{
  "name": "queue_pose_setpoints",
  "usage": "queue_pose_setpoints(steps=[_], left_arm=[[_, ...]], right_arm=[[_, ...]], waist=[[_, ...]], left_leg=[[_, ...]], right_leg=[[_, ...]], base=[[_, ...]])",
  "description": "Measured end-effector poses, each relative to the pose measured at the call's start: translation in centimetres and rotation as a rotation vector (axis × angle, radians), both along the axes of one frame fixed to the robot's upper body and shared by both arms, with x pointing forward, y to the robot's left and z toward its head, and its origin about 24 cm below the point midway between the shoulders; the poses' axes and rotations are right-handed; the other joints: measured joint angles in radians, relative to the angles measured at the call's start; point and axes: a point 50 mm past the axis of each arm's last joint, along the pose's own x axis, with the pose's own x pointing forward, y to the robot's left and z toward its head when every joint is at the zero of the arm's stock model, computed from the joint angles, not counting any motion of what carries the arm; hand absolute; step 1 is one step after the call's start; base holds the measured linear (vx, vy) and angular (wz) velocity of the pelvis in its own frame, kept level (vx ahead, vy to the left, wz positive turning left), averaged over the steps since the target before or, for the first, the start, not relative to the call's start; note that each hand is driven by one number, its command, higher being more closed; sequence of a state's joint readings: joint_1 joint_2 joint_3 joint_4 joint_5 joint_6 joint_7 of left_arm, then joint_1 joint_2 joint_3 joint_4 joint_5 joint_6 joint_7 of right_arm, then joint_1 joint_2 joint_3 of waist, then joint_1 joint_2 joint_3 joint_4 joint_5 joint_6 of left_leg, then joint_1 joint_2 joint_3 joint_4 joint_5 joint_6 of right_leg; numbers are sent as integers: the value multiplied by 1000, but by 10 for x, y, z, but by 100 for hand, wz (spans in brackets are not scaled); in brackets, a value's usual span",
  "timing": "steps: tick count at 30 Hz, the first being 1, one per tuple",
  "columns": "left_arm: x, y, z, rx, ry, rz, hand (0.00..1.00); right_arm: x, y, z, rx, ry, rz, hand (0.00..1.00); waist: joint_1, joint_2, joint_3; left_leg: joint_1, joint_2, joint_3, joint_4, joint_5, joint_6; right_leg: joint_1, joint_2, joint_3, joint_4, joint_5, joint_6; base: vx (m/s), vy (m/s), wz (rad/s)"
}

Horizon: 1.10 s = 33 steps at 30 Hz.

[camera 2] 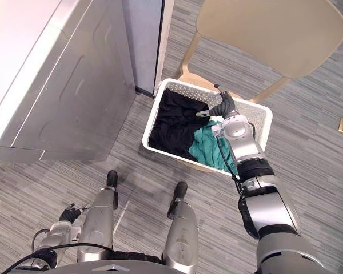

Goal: Pick up the laundry basket with both hands and put the clothes into the washing machine.

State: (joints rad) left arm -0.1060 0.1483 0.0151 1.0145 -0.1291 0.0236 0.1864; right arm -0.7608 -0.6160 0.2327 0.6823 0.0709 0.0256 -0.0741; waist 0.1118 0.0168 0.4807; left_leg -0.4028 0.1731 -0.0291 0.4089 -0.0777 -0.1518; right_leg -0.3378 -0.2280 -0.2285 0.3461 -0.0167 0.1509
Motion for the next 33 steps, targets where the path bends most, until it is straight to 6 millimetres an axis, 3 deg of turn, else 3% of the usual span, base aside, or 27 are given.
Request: queue_pose_setpoints(steps=[5,11,18,33], left_arm=[[-1,0,-1,6,6,11,0],[-4,0,-2,15,19,23,0],[-4,1,-2,21,24,19,0],[-4,2,-2,19,19,28,0]], right_arm=[[1,23,-4,40,-13,63,0],[-4,38,3,47,-67,125,0],[-4,53,-7,44,-38,177,0],[0,63,-19,-21,20,193,0]], waist=[[0,0,0],[7,-2,1],[5,-6,4],[27,-23,12]], left_leg=[[-14,0,-3,7,0,1],[-14,1,-4,8,0,1],[-14,1,-4,8,0,1],[-68,0,-33,24,1,1]], right_leg=[[-13,0,0,7,1,-2],[-12,0,-1,7,1,-2],[-12,0,-1,8,1,-2],[-31,2,-31,1,5,-4]], base=[[0,0,0],[0,0,0],[0,0,0],[-1,3,4]])
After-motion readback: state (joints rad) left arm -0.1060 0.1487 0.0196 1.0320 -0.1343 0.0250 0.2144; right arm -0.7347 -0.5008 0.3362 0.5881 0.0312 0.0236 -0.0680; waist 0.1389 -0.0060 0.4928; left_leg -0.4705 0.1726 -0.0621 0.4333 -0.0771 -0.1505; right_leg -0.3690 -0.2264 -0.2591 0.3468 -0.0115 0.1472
